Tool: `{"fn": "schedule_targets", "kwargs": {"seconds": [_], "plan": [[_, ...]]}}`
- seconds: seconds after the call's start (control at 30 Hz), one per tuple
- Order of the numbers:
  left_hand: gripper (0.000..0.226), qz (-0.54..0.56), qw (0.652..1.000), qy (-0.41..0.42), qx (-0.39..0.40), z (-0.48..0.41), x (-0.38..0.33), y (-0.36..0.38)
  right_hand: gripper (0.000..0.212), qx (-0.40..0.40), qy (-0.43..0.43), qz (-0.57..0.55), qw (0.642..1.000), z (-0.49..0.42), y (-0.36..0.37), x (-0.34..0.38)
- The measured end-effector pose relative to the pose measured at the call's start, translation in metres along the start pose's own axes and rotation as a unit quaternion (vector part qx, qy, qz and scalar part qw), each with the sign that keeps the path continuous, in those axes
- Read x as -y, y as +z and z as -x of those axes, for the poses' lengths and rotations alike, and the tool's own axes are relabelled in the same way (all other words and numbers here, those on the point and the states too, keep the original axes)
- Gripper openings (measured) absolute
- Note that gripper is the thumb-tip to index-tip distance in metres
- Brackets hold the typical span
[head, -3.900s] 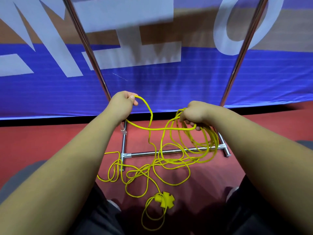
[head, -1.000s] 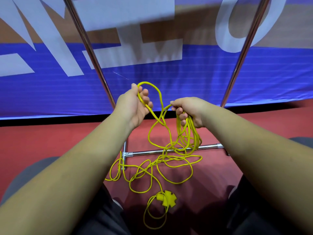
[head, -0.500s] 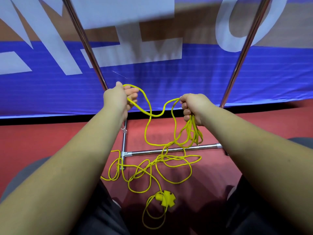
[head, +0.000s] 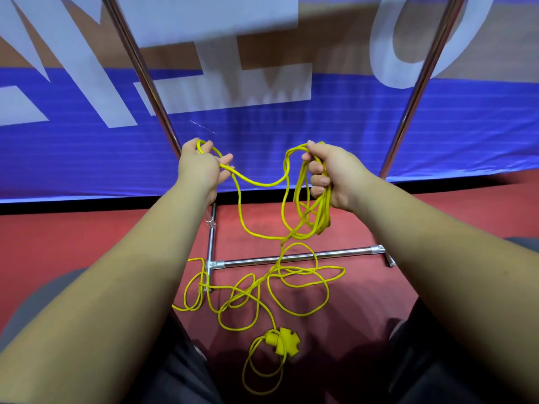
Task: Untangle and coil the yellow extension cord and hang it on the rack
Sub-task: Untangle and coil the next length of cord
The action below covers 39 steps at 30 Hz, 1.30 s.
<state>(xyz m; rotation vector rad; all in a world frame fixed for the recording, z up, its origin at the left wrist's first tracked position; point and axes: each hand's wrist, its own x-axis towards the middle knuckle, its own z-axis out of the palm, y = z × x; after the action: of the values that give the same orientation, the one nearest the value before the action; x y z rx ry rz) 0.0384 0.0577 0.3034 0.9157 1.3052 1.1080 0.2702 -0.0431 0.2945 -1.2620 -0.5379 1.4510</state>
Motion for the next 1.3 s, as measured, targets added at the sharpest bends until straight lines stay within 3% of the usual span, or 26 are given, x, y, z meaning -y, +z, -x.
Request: {"fn": "schedule_targets", "kwargs": {"seconds": [0.1, 0.27, 0.43, 0.57, 0.63, 0.73, 0.83, 0.97, 1.0, 1.1, 1.17, 1.23, 1.3], "plan": [[0.035, 0.076, 0.997, -0.009, 0.018, 0.000, -0.009, 0.000, 0.039, -0.005, -0.019, 0.077, 0.997, 0.001, 0.001, 0.000], [0.034, 0.150, 0.987, -0.023, 0.044, -0.003, -0.027, -0.002, 0.032, -0.052, -0.066, 0.147, 0.986, 0.001, -0.006, -0.002], [0.029, 0.080, 0.994, 0.012, 0.072, -0.002, -0.034, -0.005, 0.026, -0.106, -0.100, 0.149, 0.978, -0.001, -0.016, 0.000], [0.028, -0.122, 0.990, 0.053, 0.040, 0.003, -0.031, -0.004, 0.027, -0.126, -0.145, 0.145, 0.971, -0.005, -0.019, 0.002], [0.021, -0.274, 0.959, 0.061, 0.037, 0.008, -0.029, -0.002, 0.027, -0.113, -0.150, 0.130, 0.974, -0.004, -0.018, 0.005], [0.034, -0.524, 0.841, 0.112, 0.071, 0.012, -0.020, -0.005, 0.026, -0.095, -0.146, 0.116, 0.978, 0.001, -0.015, 0.010], [0.044, -0.613, 0.770, 0.150, 0.096, 0.016, -0.011, -0.010, 0.024, -0.077, -0.139, 0.109, 0.981, 0.008, -0.013, 0.013], [0.029, -0.628, 0.745, 0.175, 0.138, 0.026, -0.013, -0.008, 0.022, -0.043, -0.117, 0.129, 0.984, 0.016, -0.012, 0.013], [0.034, -0.623, 0.746, 0.175, 0.155, 0.028, -0.016, -0.008, 0.022, -0.033, -0.106, 0.138, 0.984, 0.017, -0.012, 0.012], [0.050, -0.557, 0.782, 0.183, 0.210, 0.034, -0.020, -0.009, 0.022, 0.008, -0.065, 0.167, 0.984, 0.020, -0.012, 0.008], [0.042, -0.526, 0.786, 0.220, 0.237, 0.038, -0.022, -0.005, 0.022, 0.037, -0.044, 0.193, 0.980, 0.023, -0.010, 0.004], [0.028, -0.520, 0.767, 0.288, 0.242, 0.038, -0.023, -0.001, 0.022, 0.057, -0.025, 0.214, 0.975, 0.028, -0.006, 0.000], [0.029, -0.540, 0.723, 0.354, 0.246, 0.041, -0.026, 0.002, 0.024, 0.073, 0.007, 0.231, 0.970, 0.033, -0.003, -0.001]]}}
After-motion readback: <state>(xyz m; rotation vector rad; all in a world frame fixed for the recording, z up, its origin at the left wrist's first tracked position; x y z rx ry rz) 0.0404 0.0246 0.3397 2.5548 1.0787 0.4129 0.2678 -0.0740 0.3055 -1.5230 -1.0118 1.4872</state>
